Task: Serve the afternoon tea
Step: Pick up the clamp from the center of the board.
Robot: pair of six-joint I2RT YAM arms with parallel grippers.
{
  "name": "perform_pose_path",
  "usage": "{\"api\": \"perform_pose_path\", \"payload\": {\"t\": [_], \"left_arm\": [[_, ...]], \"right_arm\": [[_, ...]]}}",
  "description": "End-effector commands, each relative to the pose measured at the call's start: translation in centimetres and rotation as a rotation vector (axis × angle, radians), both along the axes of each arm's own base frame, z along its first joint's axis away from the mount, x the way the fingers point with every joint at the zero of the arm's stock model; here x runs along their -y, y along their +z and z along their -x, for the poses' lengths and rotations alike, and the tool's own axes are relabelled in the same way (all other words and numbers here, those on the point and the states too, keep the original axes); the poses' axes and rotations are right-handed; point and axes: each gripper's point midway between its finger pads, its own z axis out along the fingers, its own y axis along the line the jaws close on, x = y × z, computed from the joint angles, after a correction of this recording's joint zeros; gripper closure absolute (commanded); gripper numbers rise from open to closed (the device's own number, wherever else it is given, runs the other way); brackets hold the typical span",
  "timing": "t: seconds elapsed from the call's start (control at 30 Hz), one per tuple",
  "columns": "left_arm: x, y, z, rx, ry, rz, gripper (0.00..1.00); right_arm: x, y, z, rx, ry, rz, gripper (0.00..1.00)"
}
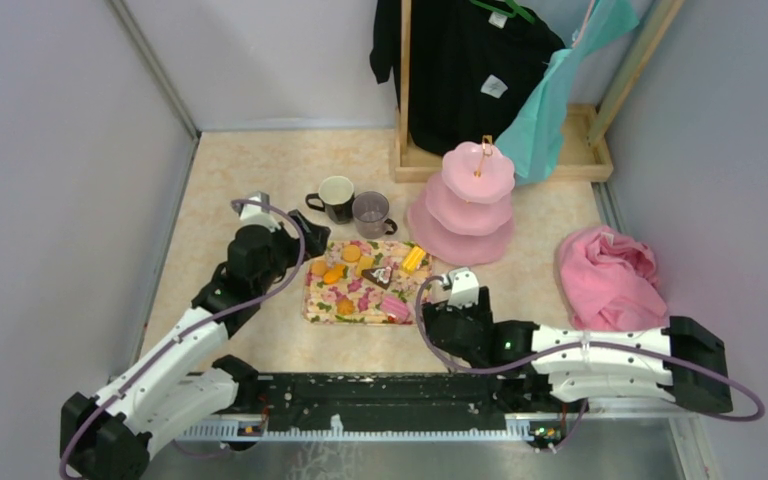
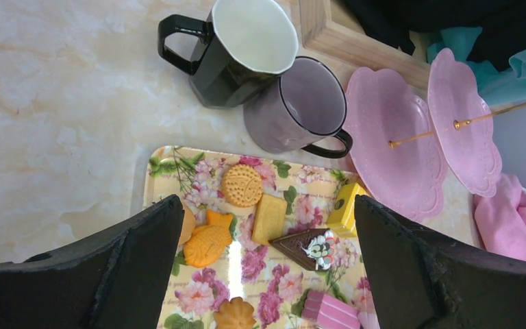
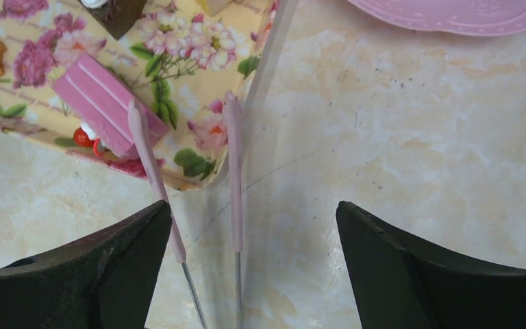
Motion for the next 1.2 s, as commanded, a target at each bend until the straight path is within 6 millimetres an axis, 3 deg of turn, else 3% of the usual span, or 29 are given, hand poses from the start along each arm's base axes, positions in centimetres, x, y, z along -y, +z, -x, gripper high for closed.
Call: {"api": "perform_pose_path", "payload": {"t": [0.0,0.57,0.9,1.17], "left_arm": [[0.8,-1.2,0.9,-0.04,-0.052,0.006,0.01],[1.3,-2.0,2.0,-0.051,-0.082,0.072,0.01],[0.9,-1.8,2.3,-0.037,-0.065,0.083,0.01],[0.9,-2.7,2.2,-0.048,-0.058,0.085,0.01]], "right_arm": [[-1.7,-0.6,0.8,-0.043,0.042,-0.064,0.09],[-2.8,-3.4,2.7,-0.099,0.129,-0.169,0.13],[-2.9,-4.5,3.8,-0.132,0.171,-0.208,0.31],[-3.3,-5.3,3.8,-0.147,0.176,-0.16,0.54]]}}
